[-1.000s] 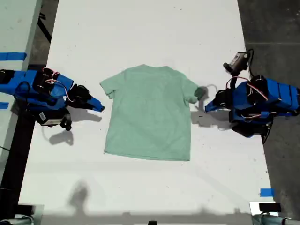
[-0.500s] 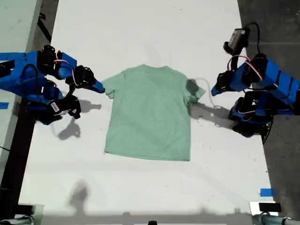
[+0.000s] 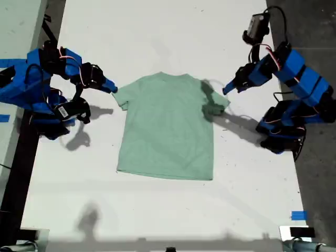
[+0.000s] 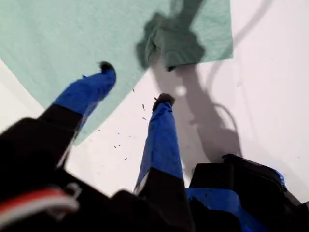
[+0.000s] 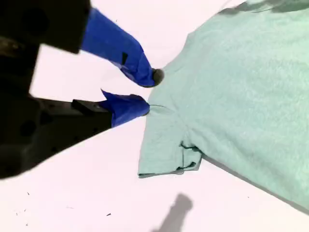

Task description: Fold tshirt

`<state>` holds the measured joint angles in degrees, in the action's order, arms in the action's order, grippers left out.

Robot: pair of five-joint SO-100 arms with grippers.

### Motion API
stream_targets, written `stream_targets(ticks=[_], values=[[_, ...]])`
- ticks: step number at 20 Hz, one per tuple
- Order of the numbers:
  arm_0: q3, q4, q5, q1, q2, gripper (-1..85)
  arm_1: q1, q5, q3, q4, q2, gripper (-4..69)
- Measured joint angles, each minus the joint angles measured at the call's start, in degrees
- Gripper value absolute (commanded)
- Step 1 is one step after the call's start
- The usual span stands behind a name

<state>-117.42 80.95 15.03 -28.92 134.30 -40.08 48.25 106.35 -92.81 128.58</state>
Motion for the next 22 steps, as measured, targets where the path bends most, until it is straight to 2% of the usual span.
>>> stream_targets(ticks=[1,3,11,17,20,22], values=[[0.0,0.0,0.0,0.0,-0.2,6.5,-1.0,1.1,0.0,0.0,-0.9,34.6],[0.0,0.0,0.0,0.0,-0.6,6.5,-2.5,3.8,3.6,2.5,-1.6,34.9],[0.0,-0.1,0.1,-0.1,-3.1,6.5,-10.0,9.5,26.4,25.2,-6.3,34.6],[0.0,-0.7,0.1,-0.1,-4.9,6.5,-14.0,10.5,27.3,35.6,-24.0,36.2],[0.0,-0.7,0.1,-0.2,-5.0,6.5,-14.0,10.7,23.6,35.9,-31.6,28.3],[0.0,-0.8,0.1,-0.3,-5.0,6.5,-14.0,11.0,22.0,35.9,-32.7,12.7]])
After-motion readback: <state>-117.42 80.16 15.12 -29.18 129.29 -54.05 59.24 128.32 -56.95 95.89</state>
